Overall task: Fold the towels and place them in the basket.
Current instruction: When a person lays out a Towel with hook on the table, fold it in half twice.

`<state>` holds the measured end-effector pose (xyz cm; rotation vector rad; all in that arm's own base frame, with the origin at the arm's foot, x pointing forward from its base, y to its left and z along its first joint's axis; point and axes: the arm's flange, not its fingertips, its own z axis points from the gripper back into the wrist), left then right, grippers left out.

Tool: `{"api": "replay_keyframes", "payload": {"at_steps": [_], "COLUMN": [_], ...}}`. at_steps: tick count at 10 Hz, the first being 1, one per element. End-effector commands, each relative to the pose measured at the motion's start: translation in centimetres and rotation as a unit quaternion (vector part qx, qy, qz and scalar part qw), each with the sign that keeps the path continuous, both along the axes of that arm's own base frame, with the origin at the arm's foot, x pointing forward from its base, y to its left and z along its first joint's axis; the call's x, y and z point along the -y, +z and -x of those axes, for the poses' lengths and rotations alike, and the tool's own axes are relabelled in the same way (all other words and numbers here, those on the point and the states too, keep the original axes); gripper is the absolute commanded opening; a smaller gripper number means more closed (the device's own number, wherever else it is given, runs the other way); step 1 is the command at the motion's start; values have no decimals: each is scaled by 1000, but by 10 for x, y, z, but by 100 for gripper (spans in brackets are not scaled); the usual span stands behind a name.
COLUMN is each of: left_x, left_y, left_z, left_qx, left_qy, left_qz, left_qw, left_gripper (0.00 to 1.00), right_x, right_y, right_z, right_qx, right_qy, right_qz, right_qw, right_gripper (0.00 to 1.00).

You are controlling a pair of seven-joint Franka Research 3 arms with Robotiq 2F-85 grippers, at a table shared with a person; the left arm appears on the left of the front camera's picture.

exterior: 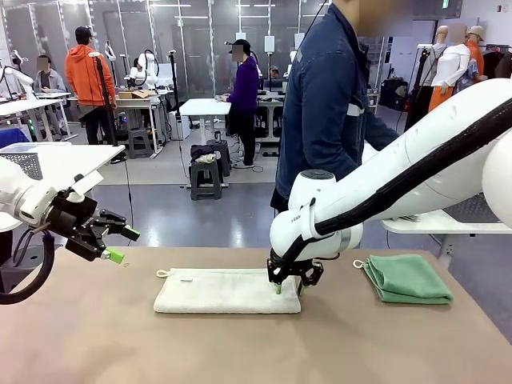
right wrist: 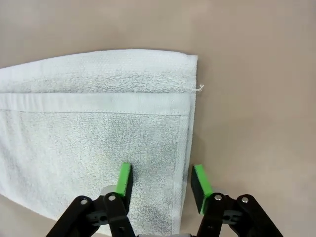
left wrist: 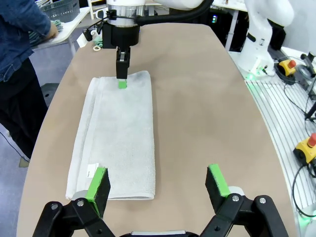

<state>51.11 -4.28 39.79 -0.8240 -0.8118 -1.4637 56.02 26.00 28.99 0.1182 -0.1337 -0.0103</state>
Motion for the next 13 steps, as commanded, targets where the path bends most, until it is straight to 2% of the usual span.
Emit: {"api": "replay_keyframes", "payload": {"at_steps": [1, 3, 5, 7, 8, 10, 12, 13], "left_x": [-1, -1, -1, -1, -1, -1, -1, -1], "left_y": [3, 3, 3, 3, 3, 3, 3, 3], "left_z": [0, 0, 0, 0, 0, 0, 0, 0], "left_qx": [4, 4, 4, 4, 4, 4, 4, 4], "left_qy": [-1, -1, -1, -1, -1, -1, -1, -1], "left_qz": [-4, -4, -4, -4, -4, -4, -4, -4], "left_qw": [1000, 1000, 1000, 1000, 1000, 1000, 1000, 1000], "left_gripper": [98, 98, 98, 98, 98, 98, 98, 98], "right_x": [-9, -8, -8, -3, 10, 52, 90, 98], "right_y": [-11, -12, -13, -13, -9, -1, 12, 27], "right_z": [-3, -2, -2, -2, -2, 3, 11, 16], "right_qx": [2, 1, -2, -6, 6, 6, 19, 30], "right_qy": [-24, -27, -28, -22, 4, 35, 34, 26], "right_qz": [23, 31, 41, 43, 44, 55, 48, 47], "right_qw": [999, 999, 999, 999, 999, 998, 998, 998], "right_gripper": [35, 15, 0, 0, 0, 0, 0, 0]}}
